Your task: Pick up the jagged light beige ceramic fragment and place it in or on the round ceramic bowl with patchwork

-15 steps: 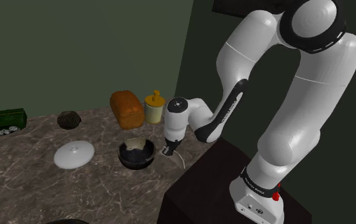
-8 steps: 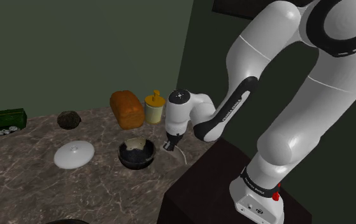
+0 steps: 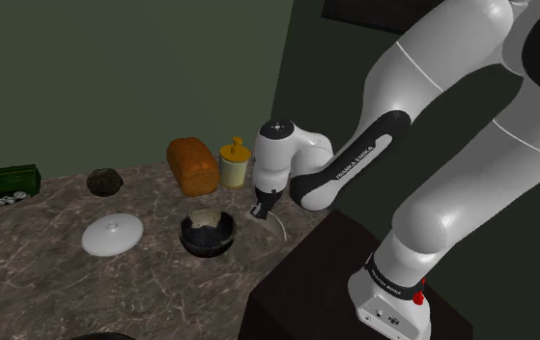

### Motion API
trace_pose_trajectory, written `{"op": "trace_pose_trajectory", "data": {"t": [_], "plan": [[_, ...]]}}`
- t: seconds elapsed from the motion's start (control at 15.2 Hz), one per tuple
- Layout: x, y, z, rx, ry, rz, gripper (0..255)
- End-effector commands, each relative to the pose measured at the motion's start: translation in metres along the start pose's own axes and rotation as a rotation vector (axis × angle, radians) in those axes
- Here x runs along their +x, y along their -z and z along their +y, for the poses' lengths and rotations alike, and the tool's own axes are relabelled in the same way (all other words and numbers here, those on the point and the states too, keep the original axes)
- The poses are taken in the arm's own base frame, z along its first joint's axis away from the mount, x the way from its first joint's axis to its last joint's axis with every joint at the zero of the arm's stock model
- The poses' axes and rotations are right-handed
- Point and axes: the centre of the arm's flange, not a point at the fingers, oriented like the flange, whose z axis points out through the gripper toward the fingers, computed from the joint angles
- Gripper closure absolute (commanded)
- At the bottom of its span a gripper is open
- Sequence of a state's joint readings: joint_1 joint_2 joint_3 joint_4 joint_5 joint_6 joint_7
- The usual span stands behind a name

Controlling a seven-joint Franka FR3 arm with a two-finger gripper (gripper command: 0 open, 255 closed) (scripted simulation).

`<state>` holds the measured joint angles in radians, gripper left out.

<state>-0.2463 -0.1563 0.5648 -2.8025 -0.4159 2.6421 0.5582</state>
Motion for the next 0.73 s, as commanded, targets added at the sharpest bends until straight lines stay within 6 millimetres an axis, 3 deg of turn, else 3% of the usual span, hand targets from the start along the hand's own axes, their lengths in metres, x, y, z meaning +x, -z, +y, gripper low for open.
{"op": "trace_pose_trajectory", "data": {"t": [0.0,0.66], "plan": [[0.001,0.011,0.002,0.002,0.000,-0.001,255],[0.004,0.062,0.016,0.002,0.000,-0.001,255]]}}
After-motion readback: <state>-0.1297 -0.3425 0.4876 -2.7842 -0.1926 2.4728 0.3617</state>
